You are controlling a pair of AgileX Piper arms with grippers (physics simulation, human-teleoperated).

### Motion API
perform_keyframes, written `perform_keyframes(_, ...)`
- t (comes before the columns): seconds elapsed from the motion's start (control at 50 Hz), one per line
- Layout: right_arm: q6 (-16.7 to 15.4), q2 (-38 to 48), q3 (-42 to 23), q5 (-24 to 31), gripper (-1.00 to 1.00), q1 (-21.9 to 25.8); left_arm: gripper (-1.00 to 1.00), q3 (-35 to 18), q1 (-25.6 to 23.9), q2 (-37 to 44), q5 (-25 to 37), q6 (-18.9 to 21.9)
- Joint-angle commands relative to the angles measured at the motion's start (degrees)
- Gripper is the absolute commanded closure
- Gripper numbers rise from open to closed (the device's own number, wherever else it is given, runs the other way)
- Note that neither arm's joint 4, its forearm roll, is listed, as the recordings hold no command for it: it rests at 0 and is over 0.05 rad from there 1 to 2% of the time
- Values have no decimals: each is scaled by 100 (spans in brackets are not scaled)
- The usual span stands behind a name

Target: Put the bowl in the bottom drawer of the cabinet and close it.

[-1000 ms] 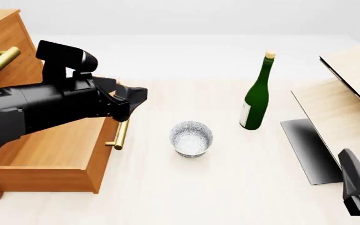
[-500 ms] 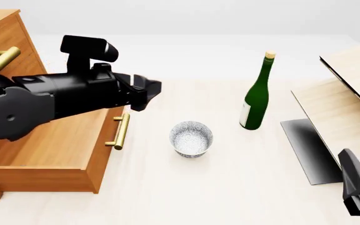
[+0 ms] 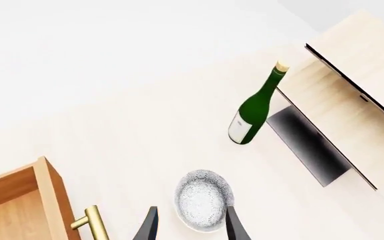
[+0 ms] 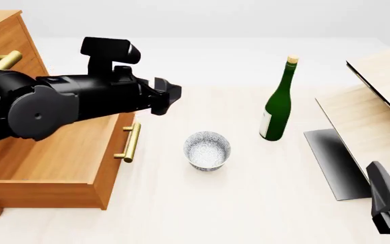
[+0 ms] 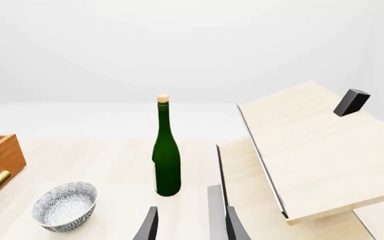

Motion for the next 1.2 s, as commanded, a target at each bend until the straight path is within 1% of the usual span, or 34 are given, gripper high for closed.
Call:
perform_keyframes(0.02,0,3,-1,-1,-100,-2,-100,37,111,341,-172,-33)
perform_keyframes(0.16,0,3,-1,-1,-100,-2,-100,-57,124,532,-232,-67)
perform_keyframes(0.32,0,3,-1,-1,-100,-2,-100,-142,83,857,-303,-205)
perform_keyframes(0.78,0,3,-1,-1,-100,-2,-100,-281,167,1168,-395,-342)
perform_keyframes(1.2,0,3,-1,-1,-100,-2,-100,-416,252,1723,-568,-512)
